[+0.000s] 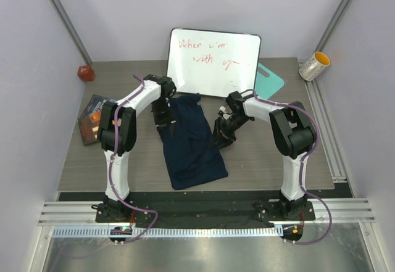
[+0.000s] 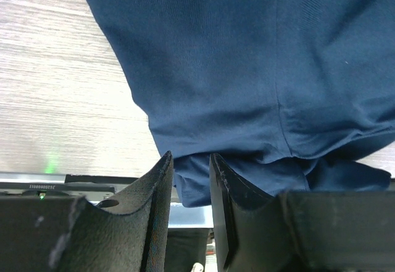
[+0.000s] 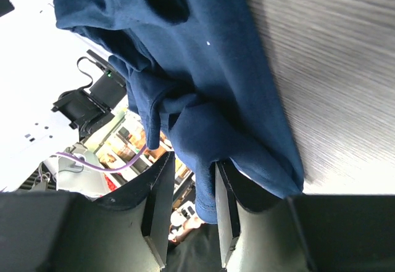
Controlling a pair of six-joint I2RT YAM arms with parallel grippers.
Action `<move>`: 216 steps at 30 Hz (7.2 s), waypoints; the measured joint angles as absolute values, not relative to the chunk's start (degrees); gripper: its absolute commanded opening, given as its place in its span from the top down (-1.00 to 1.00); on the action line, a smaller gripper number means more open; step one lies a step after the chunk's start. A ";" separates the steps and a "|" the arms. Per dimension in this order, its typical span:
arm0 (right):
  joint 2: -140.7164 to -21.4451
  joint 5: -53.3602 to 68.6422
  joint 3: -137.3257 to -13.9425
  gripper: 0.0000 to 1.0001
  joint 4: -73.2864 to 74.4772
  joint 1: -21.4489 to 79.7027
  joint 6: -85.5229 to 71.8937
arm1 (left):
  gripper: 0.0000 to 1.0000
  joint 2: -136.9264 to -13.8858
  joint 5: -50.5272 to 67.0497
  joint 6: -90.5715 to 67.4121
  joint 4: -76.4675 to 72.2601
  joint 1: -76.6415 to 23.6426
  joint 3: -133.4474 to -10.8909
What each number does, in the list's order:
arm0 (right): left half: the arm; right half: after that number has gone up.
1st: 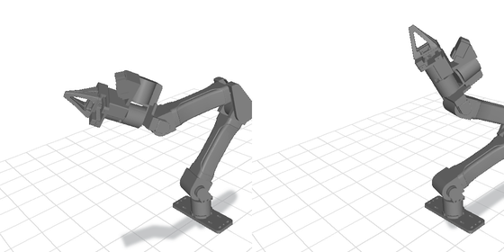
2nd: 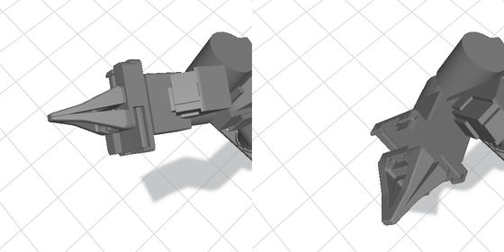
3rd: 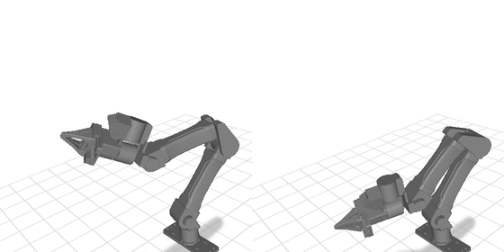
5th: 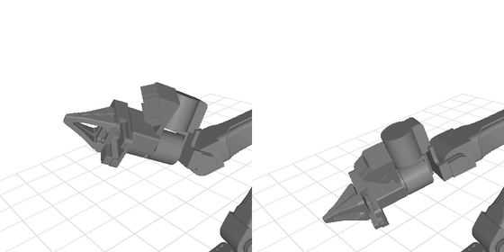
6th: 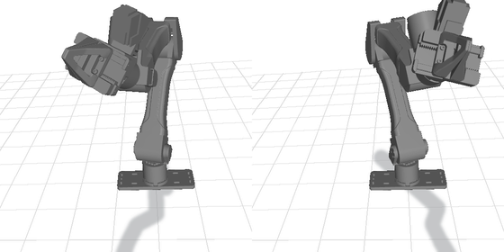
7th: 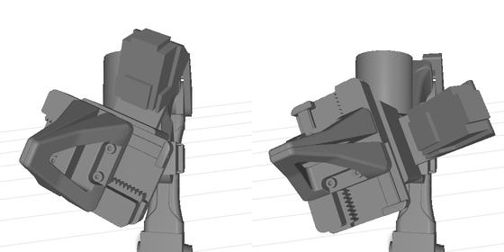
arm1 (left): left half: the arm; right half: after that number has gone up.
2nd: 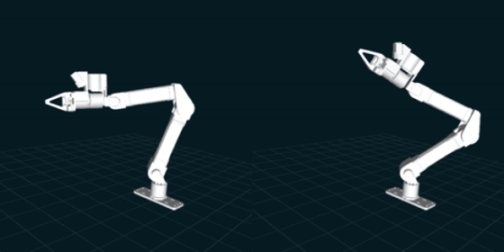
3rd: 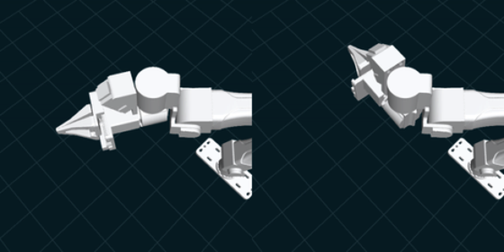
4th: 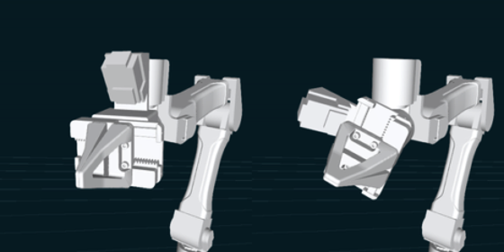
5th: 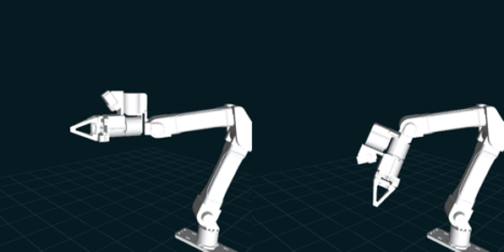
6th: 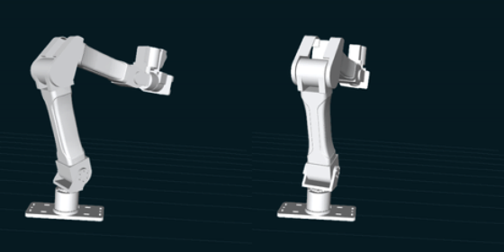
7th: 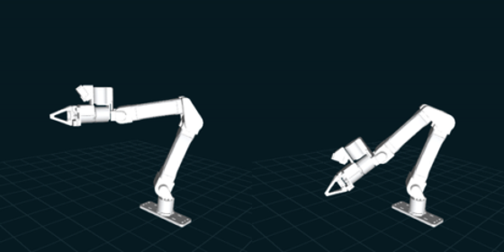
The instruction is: Fold and stack the t-shirts
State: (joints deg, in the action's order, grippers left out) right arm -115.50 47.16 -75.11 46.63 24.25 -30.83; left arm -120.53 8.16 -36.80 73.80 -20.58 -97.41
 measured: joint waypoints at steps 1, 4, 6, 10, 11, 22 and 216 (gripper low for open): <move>-115.50 47.35 -75.11 0.26 46.61 24.25 -30.65 | 0.38 -120.92 8.16 -36.77 73.80 -20.60 -97.41; -115.50 48.10 -75.16 0.24 46.57 24.25 -30.30 | 0.38 -121.25 8.16 -36.77 73.80 -20.58 -97.41; -115.50 48.58 -75.16 0.24 46.54 24.25 -30.26 | 0.38 -121.25 8.16 -36.77 73.80 -20.60 -97.41; -115.48 49.32 -74.91 0.23 46.30 24.64 -30.30 | 0.38 -121.25 8.16 -36.75 73.78 -20.58 -97.41; -115.48 49.50 -74.87 0.24 46.24 24.77 -30.37 | 0.38 -121.25 8.16 -36.75 73.78 -20.58 -97.41; -115.55 53.84 -78.11 0.50 43.11 25.93 -34.24 | 0.39 -121.25 8.16 -36.75 73.78 -20.58 -97.41; -104.62 42.94 -53.45 -0.29 32.86 30.41 -32.14 | -0.16 -77.89 24.75 -59.99 32.42 -24.23 -31.94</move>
